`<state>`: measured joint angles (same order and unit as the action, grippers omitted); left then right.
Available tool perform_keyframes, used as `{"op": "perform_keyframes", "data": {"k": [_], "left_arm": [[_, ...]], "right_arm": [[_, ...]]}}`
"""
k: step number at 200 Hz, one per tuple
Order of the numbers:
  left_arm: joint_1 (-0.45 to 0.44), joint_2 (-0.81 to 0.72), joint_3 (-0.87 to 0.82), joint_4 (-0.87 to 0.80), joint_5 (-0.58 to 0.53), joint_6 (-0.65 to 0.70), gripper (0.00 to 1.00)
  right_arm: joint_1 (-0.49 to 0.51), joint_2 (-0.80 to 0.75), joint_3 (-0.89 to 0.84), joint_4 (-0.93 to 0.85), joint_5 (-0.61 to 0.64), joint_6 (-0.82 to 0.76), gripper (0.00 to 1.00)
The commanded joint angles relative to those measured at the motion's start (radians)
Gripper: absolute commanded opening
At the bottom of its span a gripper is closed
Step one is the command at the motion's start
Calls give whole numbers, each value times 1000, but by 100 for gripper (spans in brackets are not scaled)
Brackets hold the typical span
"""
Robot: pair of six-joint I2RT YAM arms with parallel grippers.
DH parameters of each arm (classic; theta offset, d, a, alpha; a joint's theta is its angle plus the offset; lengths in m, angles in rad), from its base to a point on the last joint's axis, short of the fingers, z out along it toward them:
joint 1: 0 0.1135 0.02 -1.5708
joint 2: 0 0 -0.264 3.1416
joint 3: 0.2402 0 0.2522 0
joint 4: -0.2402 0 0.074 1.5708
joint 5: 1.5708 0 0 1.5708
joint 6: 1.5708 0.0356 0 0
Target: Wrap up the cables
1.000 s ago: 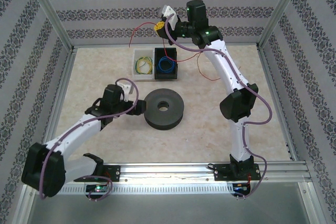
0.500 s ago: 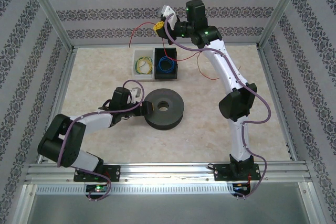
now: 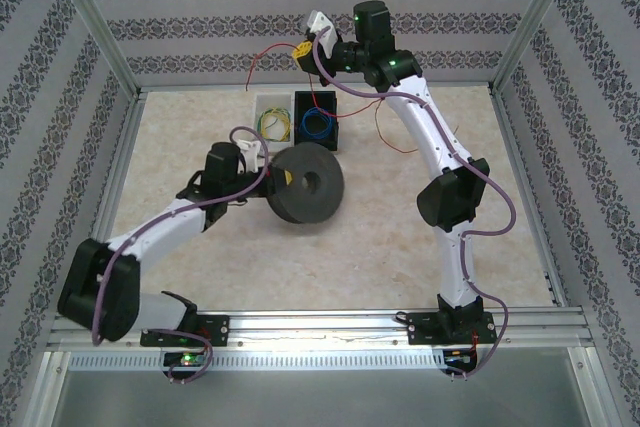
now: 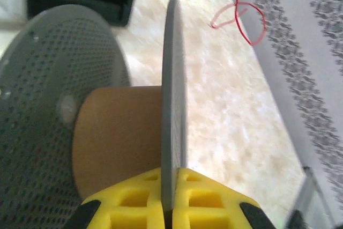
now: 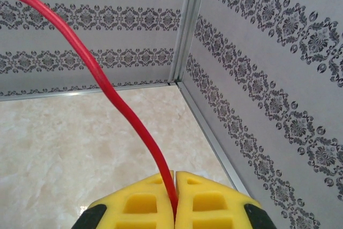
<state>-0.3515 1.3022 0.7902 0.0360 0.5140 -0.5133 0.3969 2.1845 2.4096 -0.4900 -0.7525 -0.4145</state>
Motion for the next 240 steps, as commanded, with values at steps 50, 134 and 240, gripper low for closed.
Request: {"op": "perform_keyframes", "data": {"k": [50,134,240], "left_arm": [[9,-71,322,-784,-583,366,0],[9,53,308,-591,-681,364,0],[37,75,392,-594,-649,389,10]], "right_arm": [[2,-58,-68,40,-6,14,0],[8,-66,-101,42,-10,19,0],[8,-71,-129,48,-8,13,0]]}}
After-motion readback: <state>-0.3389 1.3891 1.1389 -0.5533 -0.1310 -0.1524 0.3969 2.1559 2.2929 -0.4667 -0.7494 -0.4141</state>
